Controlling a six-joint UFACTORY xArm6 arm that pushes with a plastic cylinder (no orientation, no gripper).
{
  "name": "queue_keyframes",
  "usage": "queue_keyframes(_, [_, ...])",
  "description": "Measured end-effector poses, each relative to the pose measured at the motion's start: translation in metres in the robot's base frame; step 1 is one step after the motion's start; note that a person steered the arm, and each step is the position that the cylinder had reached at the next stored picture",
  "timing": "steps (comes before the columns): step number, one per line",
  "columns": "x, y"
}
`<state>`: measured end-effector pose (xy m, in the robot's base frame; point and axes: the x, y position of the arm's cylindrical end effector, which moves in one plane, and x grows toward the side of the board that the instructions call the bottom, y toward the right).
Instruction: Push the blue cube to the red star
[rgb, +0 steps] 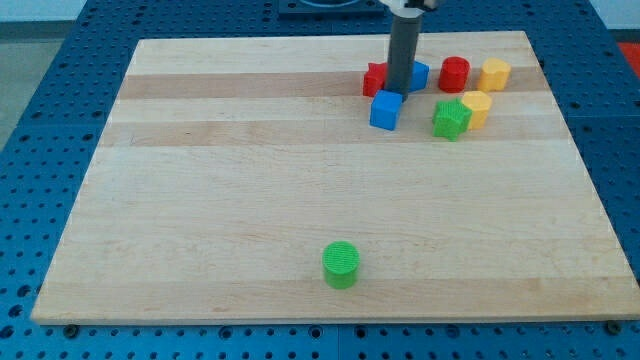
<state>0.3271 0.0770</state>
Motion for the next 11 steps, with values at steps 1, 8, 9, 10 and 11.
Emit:
queue_keyframes(1, [-0.004,-0.017])
queue_keyframes(8, [0.119,-0.028])
queue_keyframes(9, [0.135,-0.006])
queue_keyframes(10, [0.102,0.020])
queue_keyframes(11, [0.085,0.010])
